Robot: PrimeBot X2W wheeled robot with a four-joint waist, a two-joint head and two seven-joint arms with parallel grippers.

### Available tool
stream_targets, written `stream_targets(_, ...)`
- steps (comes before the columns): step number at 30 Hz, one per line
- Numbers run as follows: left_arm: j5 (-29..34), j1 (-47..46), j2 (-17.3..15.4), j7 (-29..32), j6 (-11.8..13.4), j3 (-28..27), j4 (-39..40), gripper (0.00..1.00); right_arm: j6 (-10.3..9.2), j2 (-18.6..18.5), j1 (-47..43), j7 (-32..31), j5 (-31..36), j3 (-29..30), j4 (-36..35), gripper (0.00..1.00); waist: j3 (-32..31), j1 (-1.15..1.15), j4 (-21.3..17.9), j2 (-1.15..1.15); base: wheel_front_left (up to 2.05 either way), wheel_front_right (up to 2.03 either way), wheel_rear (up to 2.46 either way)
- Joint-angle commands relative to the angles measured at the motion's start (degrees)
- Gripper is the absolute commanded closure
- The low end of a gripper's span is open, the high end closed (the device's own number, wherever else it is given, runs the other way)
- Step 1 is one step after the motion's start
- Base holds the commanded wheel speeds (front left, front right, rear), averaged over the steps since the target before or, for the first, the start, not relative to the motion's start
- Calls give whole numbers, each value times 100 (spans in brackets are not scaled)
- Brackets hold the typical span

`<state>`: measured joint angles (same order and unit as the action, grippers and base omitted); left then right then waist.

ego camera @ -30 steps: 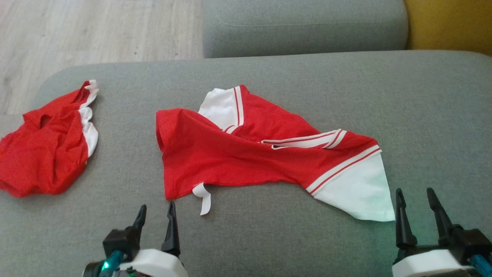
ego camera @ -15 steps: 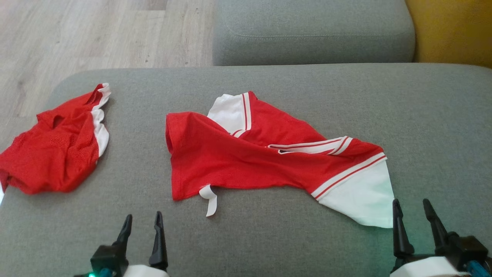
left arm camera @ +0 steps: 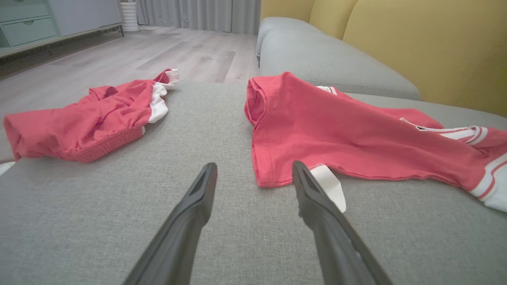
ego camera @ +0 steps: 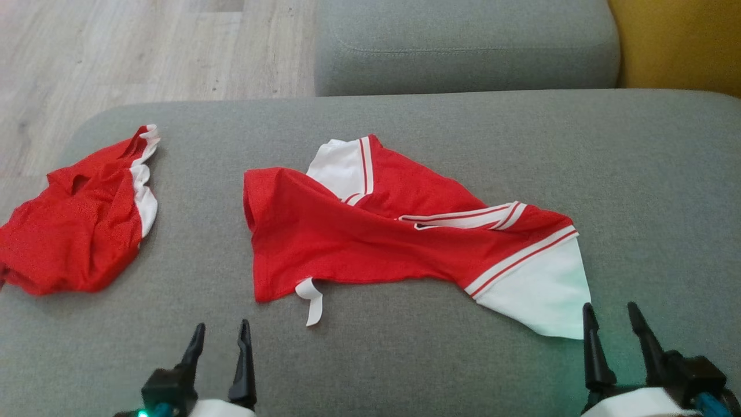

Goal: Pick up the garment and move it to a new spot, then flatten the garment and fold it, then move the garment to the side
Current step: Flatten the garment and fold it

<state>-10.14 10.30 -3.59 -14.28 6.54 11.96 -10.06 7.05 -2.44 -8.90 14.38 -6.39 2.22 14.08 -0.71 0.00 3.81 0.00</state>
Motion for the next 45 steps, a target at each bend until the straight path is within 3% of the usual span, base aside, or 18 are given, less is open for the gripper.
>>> stream_targets(1, 73, -289, 25, -72, -11, -199, 116, 0, 44, -43, 205, 62, -55, -151, -109, 0, 16, 0, -18, 0, 0, 0, 0)
stream_targets(5, 170, -568, 21, 32, -81, -35, -300, 0, 44, -43, 518, -465, -214, -255, 128, 0, 136, 0, -97, 0, 0, 0, 0)
stream_targets(12, 393, -1465, -90, 1079, -133, 196, -841, 0, 44, -132, 1232, -2604, 101, -8, 179, 0, 509, 0, -187, 0, 0, 0, 0)
stream_targets(18, 459, -2007, -200, 1873, -226, 305, -1078, 0, 44, -273, 1481, -3602, 13, -56, 72, 0, 785, 0, -173, 0, 0, 0, 0)
stream_targets(24, 446, -2312, -282, 2237, -240, 307, -1313, 0, 44, -448, 1571, -4033, -378, -275, 52, 0, 961, 0, -197, 0, 0, 0, 0)
stream_targets(39, 343, -2604, -344, 2260, -323, 388, -1613, 0, 44, -538, 1558, -4208, -649, -504, 96, 0, 1188, 0, -276, 0, 0, 0, 0)
stream_targets(40, 331, -2632, -344, 2278, -348, 402, -1649, 19, 44, -539, 1566, -4241, -668, -530, 121, 0, 1202, 0, -279, 0, 0, 0, 0)
stream_targets(41, 314, -2656, -341, 2291, -365, 409, -1681, 58, 44, -539, 1574, -4275, -692, -548, 152, 9, 1213, 0, -284, 0, 0, 0, 0)
stream_targets(42, 314, -2656, -341, 2291, -365, 409, -1681, 58, 44, -539, 1574, -4275, -692, -548, 152, 9, 1213, 0, -284, 0, 0, 0, 0)
stream_targets(43, 300, -2675, -338, 2288, -369, 412, -1706, 100, 44, -536, 1585, -4296, -722, -560, 183, 52, 1222, 0, -288, 0, 0, 0, 0)
stream_targets(44, 282, -2682, -334, 2293, -380, 417, -1737, 100, 44, -523, 1601, -4288, -779, -569, 206, 86, 1226, 0, -290, 0, 0, 0, 0)
stream_targets(45, 263, -2685, -331, 2295, -397, 424, -1763, 100, 44, -500, 1619, -4265, -868, -563, 228, 100, 1225, 0, -290, 0, 0, 0, 0)
